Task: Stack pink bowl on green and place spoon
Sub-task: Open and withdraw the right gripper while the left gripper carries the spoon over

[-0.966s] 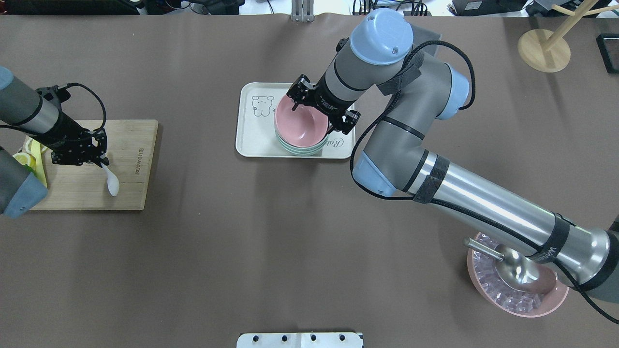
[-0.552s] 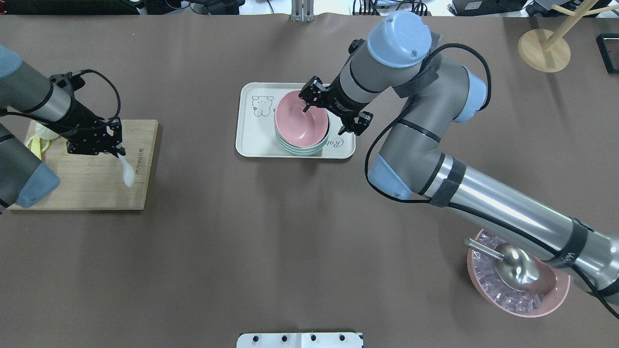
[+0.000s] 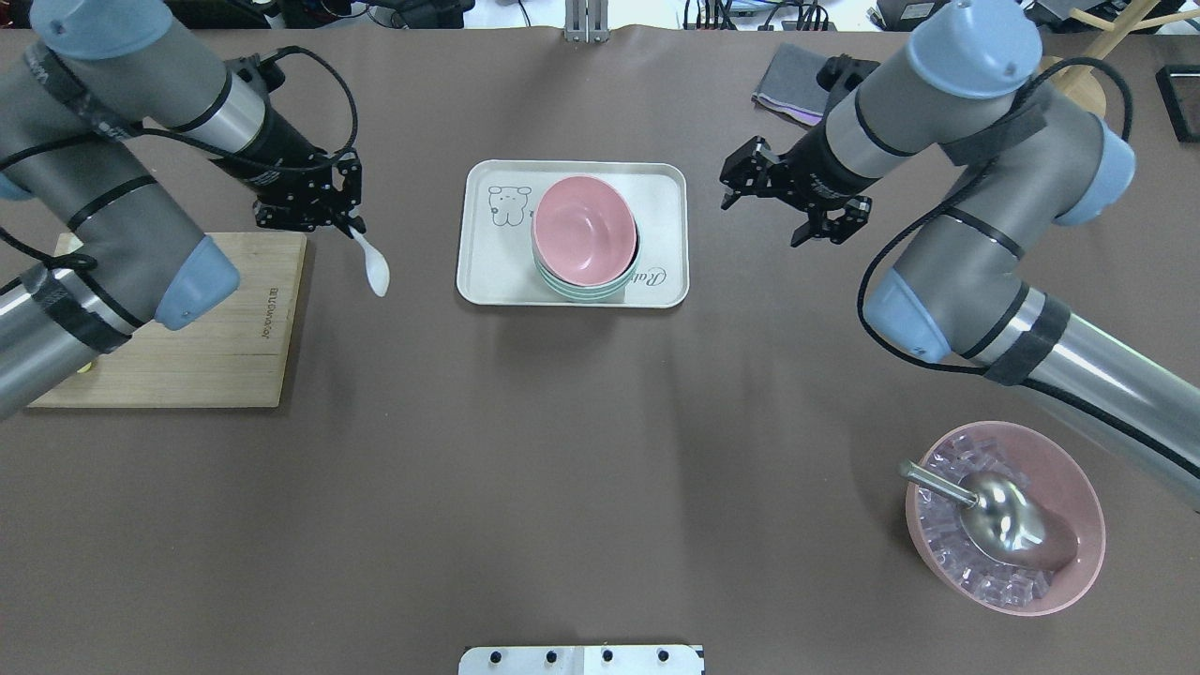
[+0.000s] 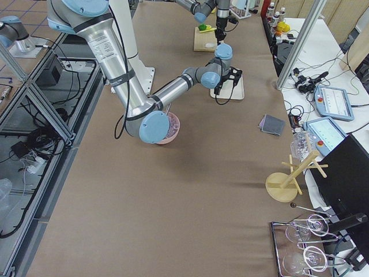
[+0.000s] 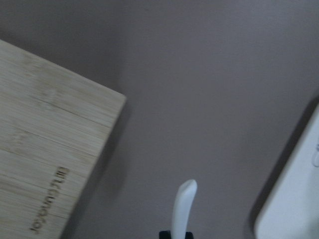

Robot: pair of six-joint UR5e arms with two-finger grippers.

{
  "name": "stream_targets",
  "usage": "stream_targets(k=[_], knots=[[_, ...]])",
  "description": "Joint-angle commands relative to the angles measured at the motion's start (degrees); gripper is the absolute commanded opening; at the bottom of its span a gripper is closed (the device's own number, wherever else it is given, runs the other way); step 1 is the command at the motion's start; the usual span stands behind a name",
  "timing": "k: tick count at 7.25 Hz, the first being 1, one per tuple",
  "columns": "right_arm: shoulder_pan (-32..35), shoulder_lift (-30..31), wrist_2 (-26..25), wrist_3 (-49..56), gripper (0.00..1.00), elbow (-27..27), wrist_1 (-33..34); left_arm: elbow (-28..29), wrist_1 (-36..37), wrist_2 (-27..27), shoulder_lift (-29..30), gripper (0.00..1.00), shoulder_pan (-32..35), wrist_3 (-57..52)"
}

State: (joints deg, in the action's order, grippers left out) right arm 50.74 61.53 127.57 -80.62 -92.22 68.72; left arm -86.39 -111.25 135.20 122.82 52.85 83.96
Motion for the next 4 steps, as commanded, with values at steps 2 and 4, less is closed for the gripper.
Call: stream_targets(k=[2,4], knots=[[6.9,8.6,4.8,16.1,1.0,-0.2,0.0,5.4,-0.5,-6.9,12.8,0.0,-5.4,8.7],[8.1,11.1,4.9,21.4,1.0,0.3,0.0,6.8,-1.1,-11.1,15.9,0.0,-7.1,9.0]])
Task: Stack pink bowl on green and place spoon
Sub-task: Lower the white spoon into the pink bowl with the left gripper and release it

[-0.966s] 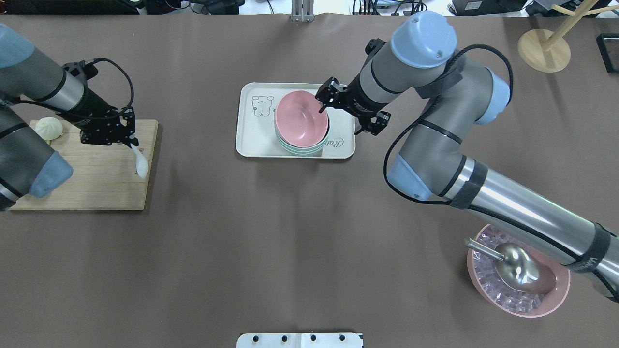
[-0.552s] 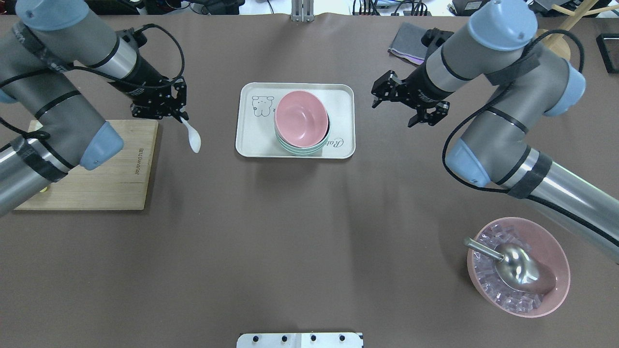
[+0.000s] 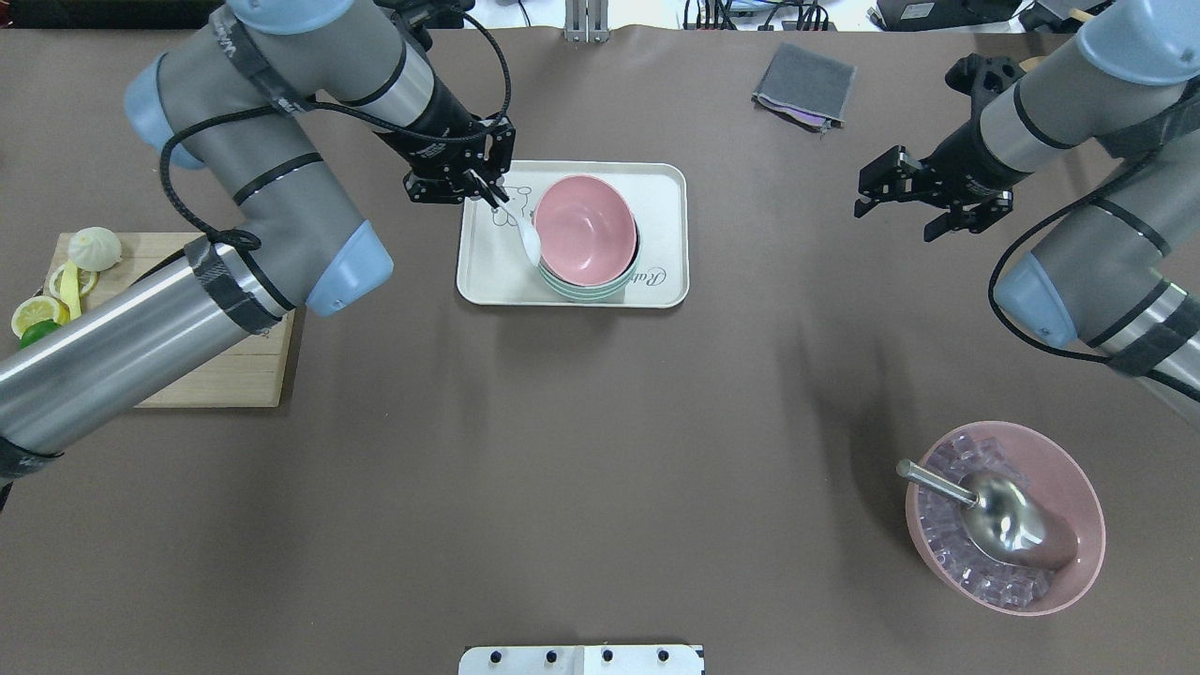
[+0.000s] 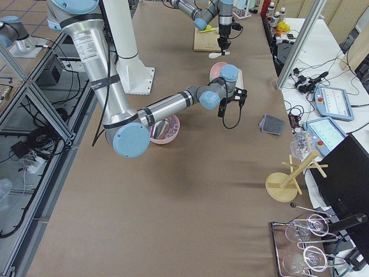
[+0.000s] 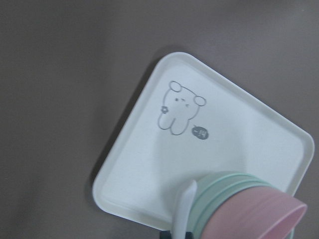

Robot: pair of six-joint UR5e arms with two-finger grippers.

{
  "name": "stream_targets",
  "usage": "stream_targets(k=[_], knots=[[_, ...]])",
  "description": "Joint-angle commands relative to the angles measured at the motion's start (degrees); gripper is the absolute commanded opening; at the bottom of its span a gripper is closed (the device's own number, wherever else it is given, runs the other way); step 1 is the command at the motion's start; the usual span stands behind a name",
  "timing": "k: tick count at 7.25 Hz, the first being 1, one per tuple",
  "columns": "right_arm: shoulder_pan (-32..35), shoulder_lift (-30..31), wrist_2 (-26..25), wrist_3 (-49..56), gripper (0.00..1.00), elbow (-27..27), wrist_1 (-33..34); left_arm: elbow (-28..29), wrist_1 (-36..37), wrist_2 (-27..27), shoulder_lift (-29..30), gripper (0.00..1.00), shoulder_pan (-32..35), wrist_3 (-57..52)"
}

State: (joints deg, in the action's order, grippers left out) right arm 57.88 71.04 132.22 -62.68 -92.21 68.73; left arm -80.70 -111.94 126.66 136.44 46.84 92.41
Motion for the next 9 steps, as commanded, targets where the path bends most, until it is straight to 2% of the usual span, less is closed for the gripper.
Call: stream_targets(k=[1,3,4,5,6,9], knots=[[1.0,2.0,0.1,4.3,1.0,0.4,0.0,1.9,-0.6,-2.6,3.1,0.0,-1.1,0.5],[1.0,2.0,0.2,4.2,1.0,0.4,0.0,3.3,-4.2,-3.5,3.2,0.0,-1.1,0.5],[1.0,2.0,0.2,4.2,1.0,0.4,0.0,3.4,-5.3,-3.5,3.0,0.3,-1.1,0.5],[0.9,2.0,0.1,4.2,1.0,0.4,0.0,3.4,-5.4,-3.5,2.9,0.82,-1.1,0.5],[0.9,2.0,0.2,4.2,1.0,0.4,0.0,3.4,-5.4,-3.5,2.9,0.98,-1.1,0.5],[1.2,1.8,0.1,4.2,1.0,0.3,0.0,3.0,-5.1,-3.4,2.4,0.99,0.0,0.1]])
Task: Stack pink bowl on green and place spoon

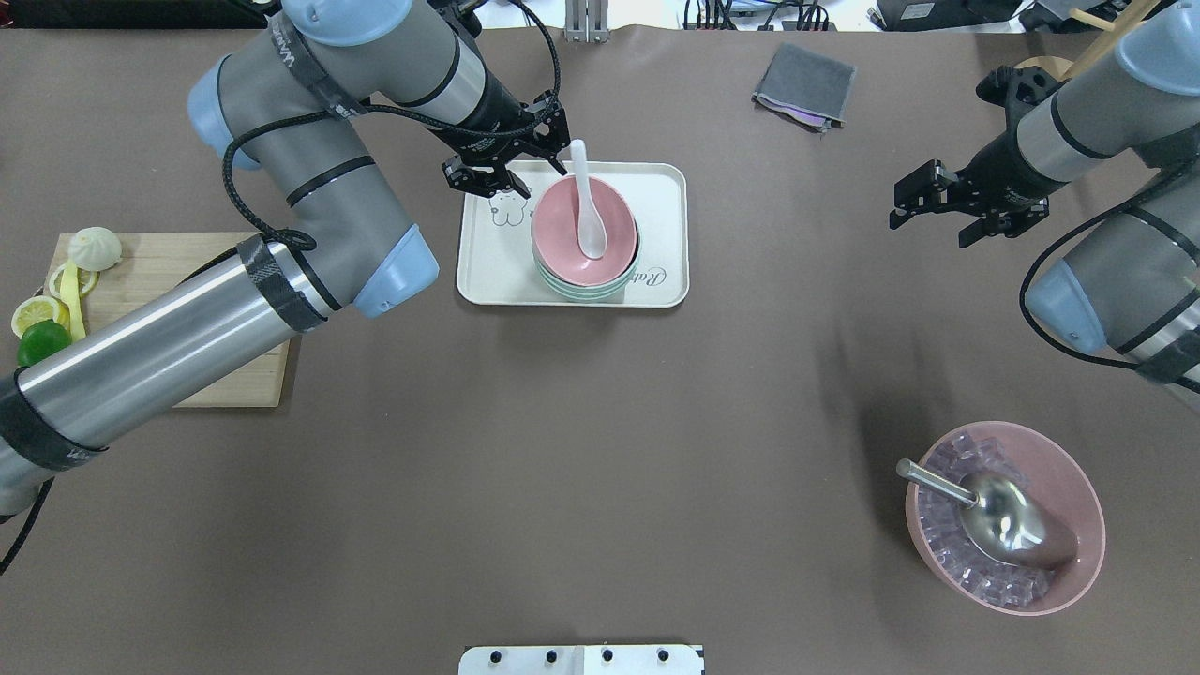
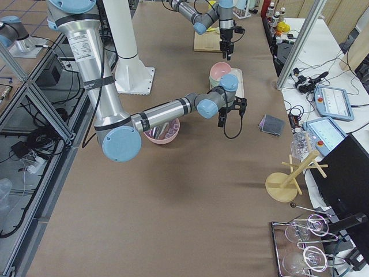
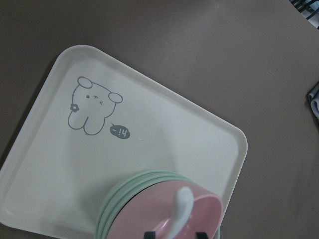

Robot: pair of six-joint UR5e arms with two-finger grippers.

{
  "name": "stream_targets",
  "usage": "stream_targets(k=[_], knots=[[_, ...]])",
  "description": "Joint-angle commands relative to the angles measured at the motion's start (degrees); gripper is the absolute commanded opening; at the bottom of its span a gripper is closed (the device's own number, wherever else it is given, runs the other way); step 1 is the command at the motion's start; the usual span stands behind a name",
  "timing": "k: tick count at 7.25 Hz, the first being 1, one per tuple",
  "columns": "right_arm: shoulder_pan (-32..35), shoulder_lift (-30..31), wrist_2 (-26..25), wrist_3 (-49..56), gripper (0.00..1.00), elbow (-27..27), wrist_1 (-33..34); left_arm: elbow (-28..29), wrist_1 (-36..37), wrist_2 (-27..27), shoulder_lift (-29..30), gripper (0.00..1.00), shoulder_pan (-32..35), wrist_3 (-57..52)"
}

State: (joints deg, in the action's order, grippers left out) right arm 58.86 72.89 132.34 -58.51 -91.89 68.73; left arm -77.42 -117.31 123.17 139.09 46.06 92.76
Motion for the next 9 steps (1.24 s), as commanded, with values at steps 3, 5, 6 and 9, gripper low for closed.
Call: stream_targets(k=[3,5,6,9], knots=[[3.5,2.2,0.2,5.8,1.0,-0.3,0.1,-11.4,2.6,6.2,-15.8,0.98,7.9,-14.5],[9.2,7.2,2.1,16.9,1.0,-0.5,0.2,-18.1,5.2,11.1,-28.1,0.98,16.1,-32.1],[11.5,10.1,2.1,25.6,1.0,0.1,0.2,-20.7,5.2,11.0,-37.5,0.98,18.7,-44.5],[21.3,14.6,2.1,51.4,1.0,7.5,0.3,-16.9,4.8,10.2,-53.2,0.98,31.4,-81.9]])
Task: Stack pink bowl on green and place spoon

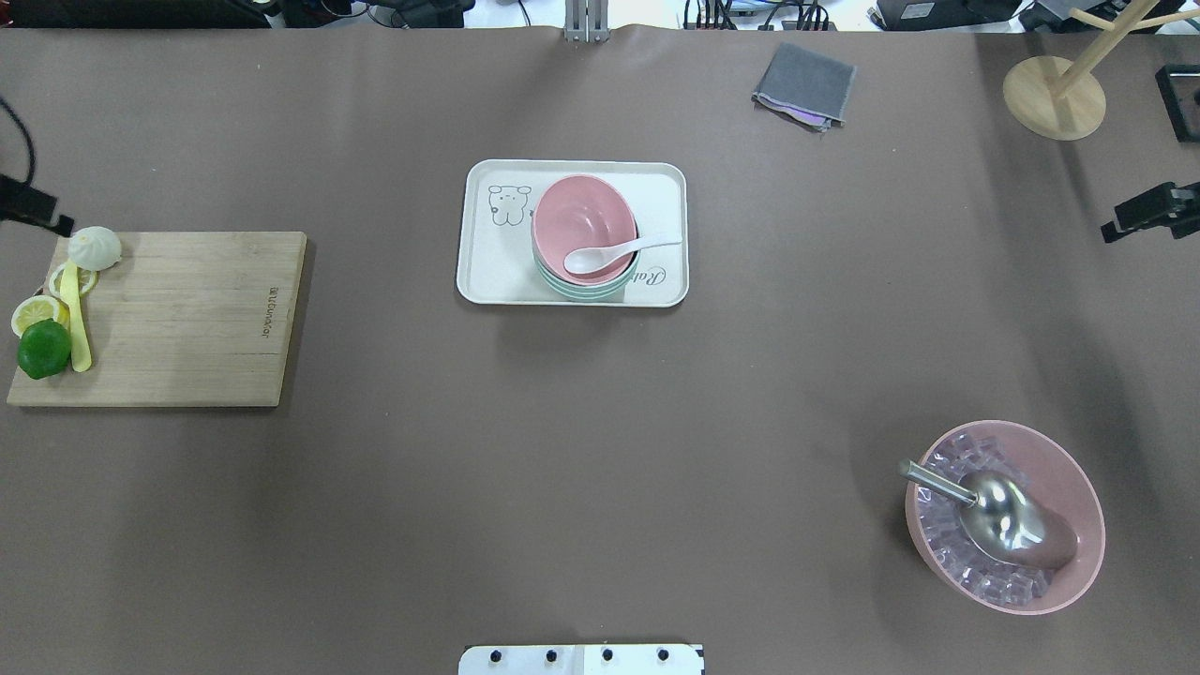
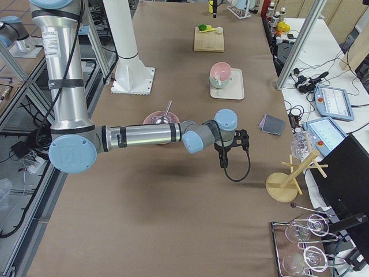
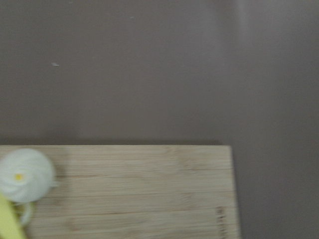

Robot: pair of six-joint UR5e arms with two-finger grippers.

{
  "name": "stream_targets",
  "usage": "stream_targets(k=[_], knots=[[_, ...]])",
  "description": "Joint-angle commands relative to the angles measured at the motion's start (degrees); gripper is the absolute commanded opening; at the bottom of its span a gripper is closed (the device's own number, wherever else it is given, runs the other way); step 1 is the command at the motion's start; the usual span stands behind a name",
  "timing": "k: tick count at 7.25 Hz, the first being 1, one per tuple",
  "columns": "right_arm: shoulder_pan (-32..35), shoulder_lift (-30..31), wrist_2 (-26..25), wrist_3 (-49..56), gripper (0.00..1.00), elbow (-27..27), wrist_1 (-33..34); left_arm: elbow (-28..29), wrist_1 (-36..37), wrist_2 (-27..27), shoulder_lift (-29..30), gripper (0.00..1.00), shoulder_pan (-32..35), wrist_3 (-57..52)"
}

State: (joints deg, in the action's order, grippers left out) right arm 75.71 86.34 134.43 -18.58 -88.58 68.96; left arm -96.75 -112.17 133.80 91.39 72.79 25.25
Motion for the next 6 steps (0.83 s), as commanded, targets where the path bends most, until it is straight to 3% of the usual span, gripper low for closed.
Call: stream_targets(k=[1,3,6], knots=[[7.4,1.2,0.1,17.4,1.0,6.8,0.1,3.3,-0.2,-0.8,-7.5,0.99,8.0,-19.0],[9.1,2.4,4.6,21.2,1.0,6.6,-0.1,3.2,-0.9,-6.2,-11.1,0.99,8.0,-22.1],[9.1,1.6,4.5,21.0,1.0,6.4,-0.1,3.0,-0.9,-4.3,-11.0,0.98,7.9,-21.6]])
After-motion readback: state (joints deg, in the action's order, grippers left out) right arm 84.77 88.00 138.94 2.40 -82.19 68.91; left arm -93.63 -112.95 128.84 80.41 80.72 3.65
